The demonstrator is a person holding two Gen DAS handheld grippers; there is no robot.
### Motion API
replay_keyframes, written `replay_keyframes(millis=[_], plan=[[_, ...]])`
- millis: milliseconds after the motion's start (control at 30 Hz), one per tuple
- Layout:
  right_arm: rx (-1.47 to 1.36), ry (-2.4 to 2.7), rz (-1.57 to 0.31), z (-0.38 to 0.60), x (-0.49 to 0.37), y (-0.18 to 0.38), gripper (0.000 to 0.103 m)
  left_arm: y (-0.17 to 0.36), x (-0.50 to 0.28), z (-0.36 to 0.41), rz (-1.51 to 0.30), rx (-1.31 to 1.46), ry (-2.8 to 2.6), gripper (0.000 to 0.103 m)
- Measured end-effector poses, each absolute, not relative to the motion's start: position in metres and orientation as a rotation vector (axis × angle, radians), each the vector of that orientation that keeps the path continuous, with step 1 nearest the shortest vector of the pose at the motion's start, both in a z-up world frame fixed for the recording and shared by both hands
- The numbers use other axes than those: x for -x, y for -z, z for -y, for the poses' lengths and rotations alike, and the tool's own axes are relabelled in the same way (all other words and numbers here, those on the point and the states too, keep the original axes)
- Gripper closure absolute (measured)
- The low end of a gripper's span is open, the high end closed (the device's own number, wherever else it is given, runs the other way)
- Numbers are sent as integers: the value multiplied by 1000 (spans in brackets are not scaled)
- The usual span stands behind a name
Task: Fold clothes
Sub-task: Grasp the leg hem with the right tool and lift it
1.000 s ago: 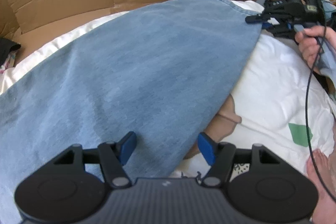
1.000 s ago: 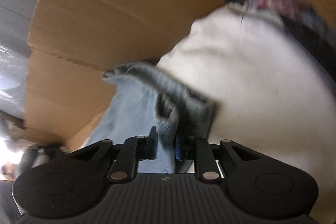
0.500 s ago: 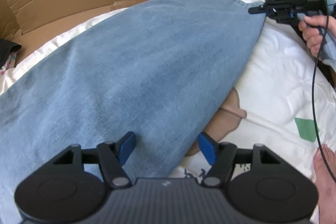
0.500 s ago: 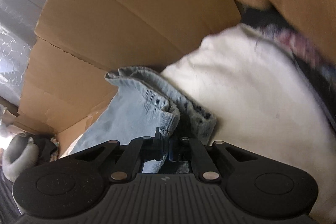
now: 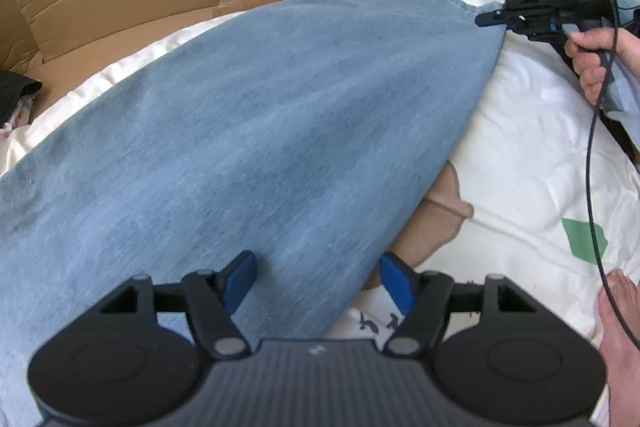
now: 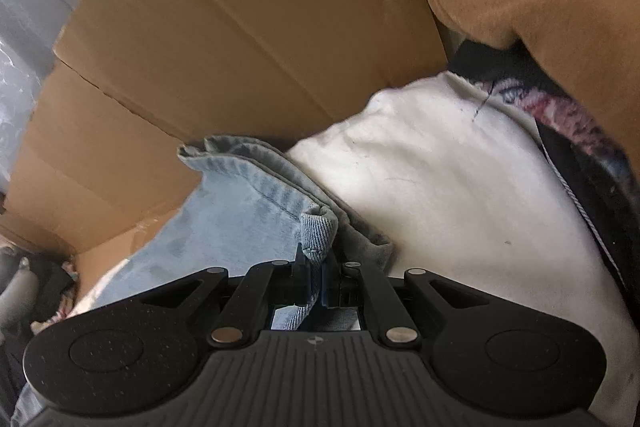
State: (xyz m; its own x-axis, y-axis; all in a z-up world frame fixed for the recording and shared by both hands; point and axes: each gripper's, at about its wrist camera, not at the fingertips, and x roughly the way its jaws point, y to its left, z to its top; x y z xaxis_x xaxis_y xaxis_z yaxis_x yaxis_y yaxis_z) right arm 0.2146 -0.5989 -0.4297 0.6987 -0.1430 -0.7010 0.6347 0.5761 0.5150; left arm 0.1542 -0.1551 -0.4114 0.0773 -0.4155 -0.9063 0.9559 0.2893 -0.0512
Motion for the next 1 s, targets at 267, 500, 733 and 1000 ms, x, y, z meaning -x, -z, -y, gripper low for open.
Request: replay_keyframes(millis=[267, 500, 733, 1000], plan=[[-832, 505, -654, 605, -216, 418, 100, 411, -155, 150, -1003, -676, 1156, 31], [-871, 517, -692, 609, -212, 434, 100, 417, -153, 152, -991, -708, 1161, 27], [-977, 475, -683, 611, -198, 437, 96, 420, -151, 153, -964, -733, 1160, 26], [-977, 450, -687, 591, -181, 424, 96, 413, -156, 152, -923, -710, 1139, 31]])
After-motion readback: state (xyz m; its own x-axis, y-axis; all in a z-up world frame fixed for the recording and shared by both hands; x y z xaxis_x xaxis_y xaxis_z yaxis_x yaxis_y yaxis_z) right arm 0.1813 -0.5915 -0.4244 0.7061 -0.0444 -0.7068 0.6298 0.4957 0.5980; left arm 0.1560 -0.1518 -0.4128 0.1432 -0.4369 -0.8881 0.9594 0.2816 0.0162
